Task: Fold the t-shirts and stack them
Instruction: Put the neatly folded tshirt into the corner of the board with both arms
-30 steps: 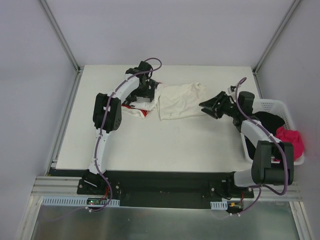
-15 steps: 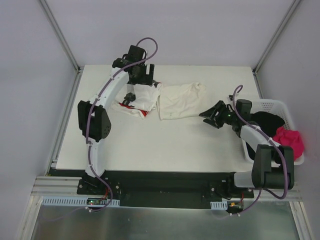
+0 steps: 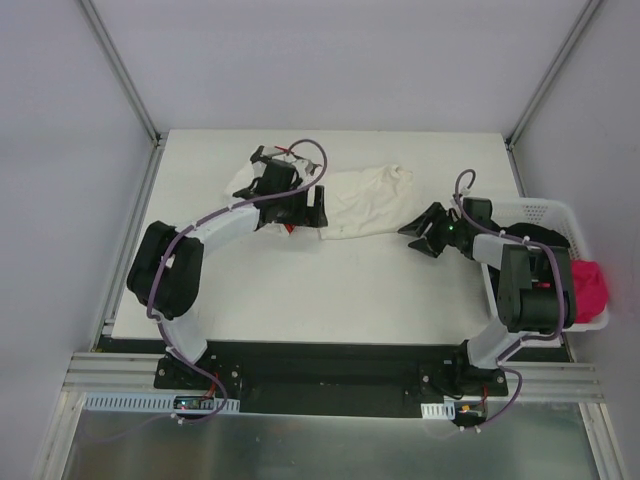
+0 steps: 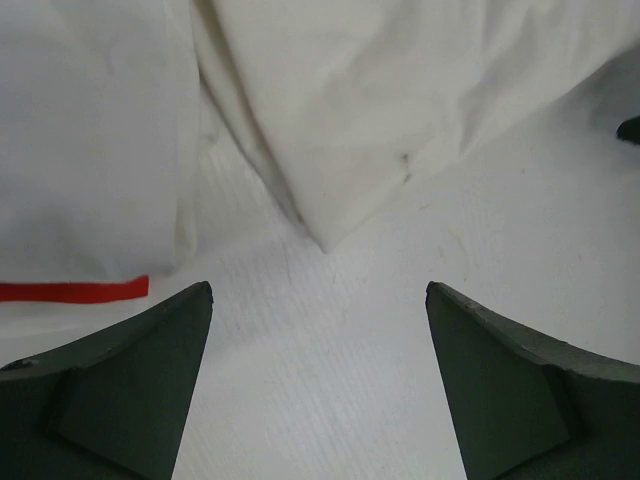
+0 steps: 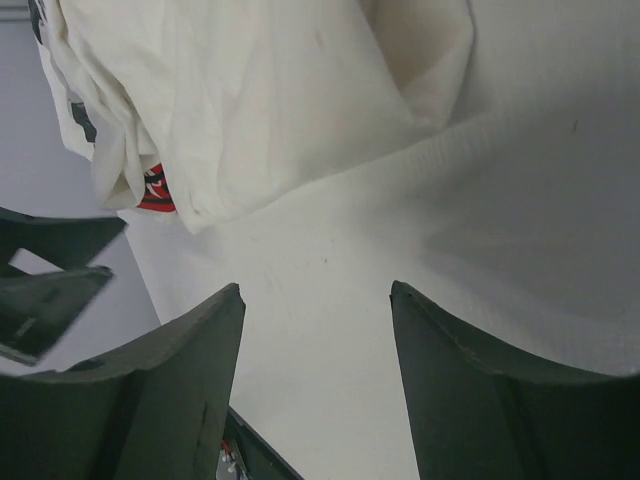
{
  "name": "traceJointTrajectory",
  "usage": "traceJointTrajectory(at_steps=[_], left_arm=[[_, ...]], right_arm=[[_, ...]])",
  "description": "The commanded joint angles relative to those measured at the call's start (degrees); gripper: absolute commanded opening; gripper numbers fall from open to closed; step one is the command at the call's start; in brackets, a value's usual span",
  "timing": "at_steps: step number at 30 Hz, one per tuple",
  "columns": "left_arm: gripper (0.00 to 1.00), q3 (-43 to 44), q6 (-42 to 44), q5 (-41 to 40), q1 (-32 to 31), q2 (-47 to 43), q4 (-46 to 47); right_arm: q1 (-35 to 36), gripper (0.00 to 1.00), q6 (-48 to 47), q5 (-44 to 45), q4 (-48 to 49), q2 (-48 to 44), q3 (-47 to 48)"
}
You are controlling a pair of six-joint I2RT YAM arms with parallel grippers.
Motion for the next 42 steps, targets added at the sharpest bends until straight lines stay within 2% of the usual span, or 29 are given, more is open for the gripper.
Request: traceJointTrajectory(at_steps=[1,4,10,21,28,34,42], left_arm=[[0.87,-13.25,-5.49,5.97,0.74,-7.62,24.08],[0.86,-20.47,-6.10,4.48,0.74,-8.86,30.08],[0.86,-23.64,-8.65,2.98,0.65,-8.51,34.64],[0.85,-22.51,-10.06,4.65,-0.05,-3.59,38.26],[0.84,-25.66,-10.76,4.13,-1.10,-4.46,40.80],[0.84,-26.63,-9.80,2.36,-1.98,-6.13,40.54],[0.84,-31.11,-11.38,-0.09,-2.69,-9.73,40.19]], right_arm=[[-0.52,0.63,-0.84,2.12,3.38,1.84,4.58],[-0.70,0.64,-1.01,2.83,3.47,3.16,5.98],[-0.88,0.64,-1.63,3.44,3.99,4.83,6.25],[-1.14,0.65,-0.84,4.41,6.63,8.43,7.39],[-1.14,0.61,0.13,6.08,8.91,11.94,8.97],[-1.14,0.50,0.74,7.49,10.15,13.97,11.26],[-0.70,0.17,0.31,10.91,10.23,12.66,9.07]])
